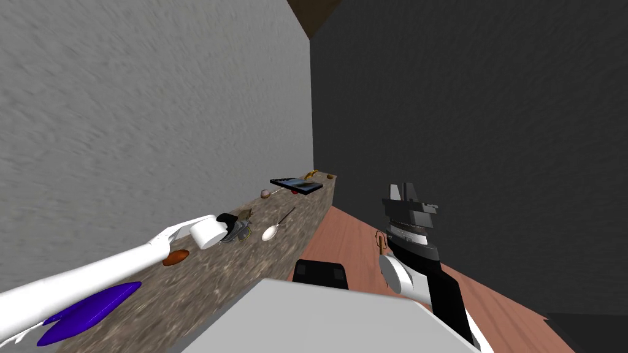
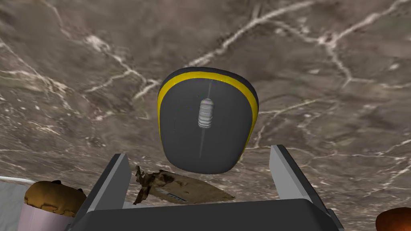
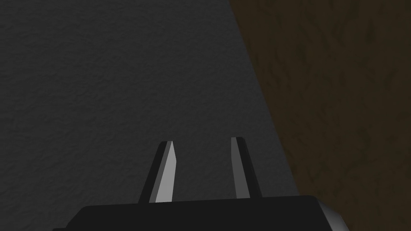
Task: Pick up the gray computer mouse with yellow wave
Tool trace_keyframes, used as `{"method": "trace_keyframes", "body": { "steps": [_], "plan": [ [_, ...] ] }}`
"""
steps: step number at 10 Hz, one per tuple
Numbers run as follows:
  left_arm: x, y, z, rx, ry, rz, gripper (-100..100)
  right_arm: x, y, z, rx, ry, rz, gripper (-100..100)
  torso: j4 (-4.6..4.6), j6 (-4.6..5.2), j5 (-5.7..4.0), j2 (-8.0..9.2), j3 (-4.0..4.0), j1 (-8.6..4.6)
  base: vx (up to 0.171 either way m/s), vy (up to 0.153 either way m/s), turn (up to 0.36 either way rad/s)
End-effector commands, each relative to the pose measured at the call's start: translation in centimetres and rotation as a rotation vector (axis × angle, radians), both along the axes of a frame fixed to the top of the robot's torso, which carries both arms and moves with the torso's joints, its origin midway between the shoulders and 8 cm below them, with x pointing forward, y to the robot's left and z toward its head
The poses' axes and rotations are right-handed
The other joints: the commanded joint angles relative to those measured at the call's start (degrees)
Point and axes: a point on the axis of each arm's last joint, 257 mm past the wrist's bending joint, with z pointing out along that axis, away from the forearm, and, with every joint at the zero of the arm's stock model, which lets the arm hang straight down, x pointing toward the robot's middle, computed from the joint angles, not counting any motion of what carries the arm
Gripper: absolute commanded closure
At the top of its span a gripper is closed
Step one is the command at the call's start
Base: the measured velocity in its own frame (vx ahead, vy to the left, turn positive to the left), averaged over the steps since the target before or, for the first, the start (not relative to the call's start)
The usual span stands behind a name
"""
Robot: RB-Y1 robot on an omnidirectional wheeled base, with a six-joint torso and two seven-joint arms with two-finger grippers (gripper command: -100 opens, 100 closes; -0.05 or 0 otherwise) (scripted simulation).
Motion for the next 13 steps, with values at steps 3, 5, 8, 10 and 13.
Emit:
{"method": "trace_keyframes", "body": {
  "steps": [3, 5, 8, 10, 13],
  "plan": [
    [-0.8, 0.8, -2.0, 0.001, -0.005, 0.016, -100, 0.0, 0.0, 0.0, 0.000, 0.000, 0.000, 0, -0.01, 0.00, 0.03, -0.03, -0.01, 0.09, 0.018, 0.016, -0.058],
    [-0.7, 0.6, -1.6, 0.000, -0.005, 0.014, 100, 0.0, 0.0, 0.0, 0.000, 0.000, 0.000, 0, 0.00, 0.00, 0.02, 0.01, 0.00, 0.08, 0.004, 0.008, 0.002],
    [-0.8, 0.7, -1.6, 0.001, -0.003, 0.015, 100, 0.0, 0.0, 0.0, 0.000, 0.000, 0.000, 0, 0.03, 0.02, 0.02, 0.04, 0.03, 0.03, 0.000, 0.000, 0.000],
    [-0.8, 0.6, -1.6, 0.001, -0.004, 0.015, 0, 0.0, 0.0, 0.0, 0.000, 0.000, 0.000, 0, 0.02, 0.02, 0.00, 0.04, 0.03, 0.02, 0.000, 0.000, 0.000],
    [0.0, 0.2, -0.4, 0.000, -0.003, 0.002, 100, 0.0, 0.0, 0.0, 0.000, 0.000, 0.000, 0, 0.04, -0.03, -0.06, 0.15, 0.09, -0.13, -0.018, -0.019, 0.061]
  ]
}}
